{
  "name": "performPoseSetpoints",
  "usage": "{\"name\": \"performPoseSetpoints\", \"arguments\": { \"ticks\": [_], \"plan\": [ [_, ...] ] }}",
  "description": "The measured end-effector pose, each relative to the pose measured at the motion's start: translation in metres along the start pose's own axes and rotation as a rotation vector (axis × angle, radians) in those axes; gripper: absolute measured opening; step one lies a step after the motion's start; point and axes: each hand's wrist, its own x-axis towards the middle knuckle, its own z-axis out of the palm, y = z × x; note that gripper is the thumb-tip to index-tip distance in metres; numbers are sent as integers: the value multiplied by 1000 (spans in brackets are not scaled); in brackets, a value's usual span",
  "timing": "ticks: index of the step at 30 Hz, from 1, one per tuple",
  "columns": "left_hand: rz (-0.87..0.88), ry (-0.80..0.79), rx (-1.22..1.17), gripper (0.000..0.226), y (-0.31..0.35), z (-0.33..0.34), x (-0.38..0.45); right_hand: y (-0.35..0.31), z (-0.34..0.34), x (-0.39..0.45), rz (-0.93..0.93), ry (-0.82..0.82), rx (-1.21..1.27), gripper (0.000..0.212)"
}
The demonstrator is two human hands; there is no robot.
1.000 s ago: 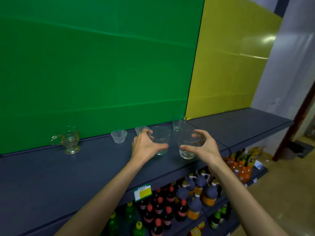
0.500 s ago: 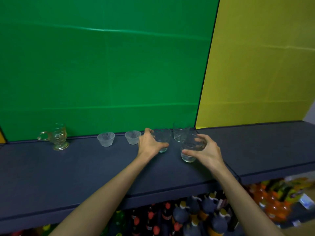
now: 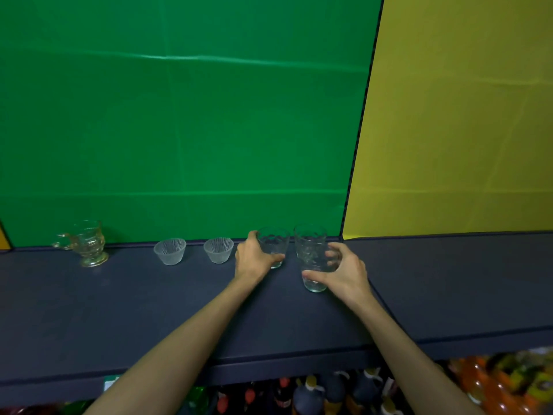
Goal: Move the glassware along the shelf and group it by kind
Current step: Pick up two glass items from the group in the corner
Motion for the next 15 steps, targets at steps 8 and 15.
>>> {"name": "performPoseSetpoints", "arguments": {
  "ticks": [8,15],
  "plan": [
    [113,-1,147,118,6,-2,7,6,4,7,11,-51,11,100],
    [344,-50,516,91,10,-29,-3,-3,-8,10,-100,-141,-229,99]
  ]
}}
